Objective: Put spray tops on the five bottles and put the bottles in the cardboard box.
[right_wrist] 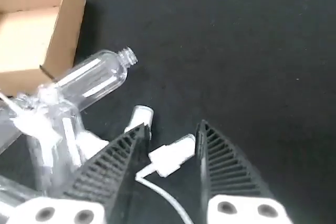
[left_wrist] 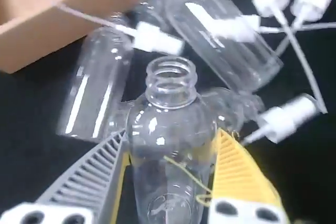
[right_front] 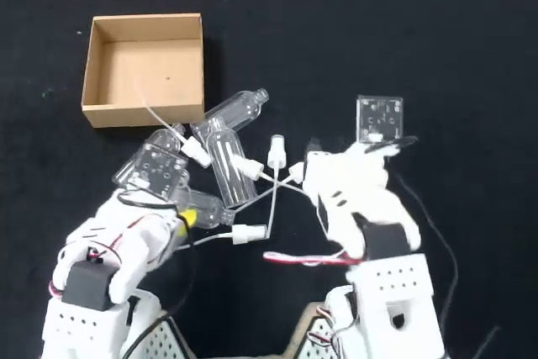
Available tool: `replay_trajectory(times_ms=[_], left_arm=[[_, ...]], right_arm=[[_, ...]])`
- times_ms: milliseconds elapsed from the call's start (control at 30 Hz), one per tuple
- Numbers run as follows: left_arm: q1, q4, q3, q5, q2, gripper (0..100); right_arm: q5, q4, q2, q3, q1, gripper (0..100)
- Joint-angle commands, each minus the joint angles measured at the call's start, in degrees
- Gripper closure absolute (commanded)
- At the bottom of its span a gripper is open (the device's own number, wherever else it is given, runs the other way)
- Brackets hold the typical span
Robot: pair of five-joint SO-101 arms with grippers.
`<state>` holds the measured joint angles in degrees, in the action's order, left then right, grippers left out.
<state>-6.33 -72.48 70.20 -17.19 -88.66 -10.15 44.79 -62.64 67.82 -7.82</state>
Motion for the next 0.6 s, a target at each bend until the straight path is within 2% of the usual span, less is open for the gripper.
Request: replay_trajectory(times_ms=[0,233,567], left_arm=[[-3.8,-0.2,-4.3,-0.1,-0.5,85],[-3.8,-0.5,-4.3,-0.1,-0.5,85],[-4.2,-0.5,-4.2,2.2,-0.5,85]], right_arm=[[-0.7,0.4,8.1,-5.8,1.1,84.3],[-5.5,0.4,26.9,-14.1,0.9,84.3],[-5.5,0.2,45.4,-28.2,-7.1,84.3]])
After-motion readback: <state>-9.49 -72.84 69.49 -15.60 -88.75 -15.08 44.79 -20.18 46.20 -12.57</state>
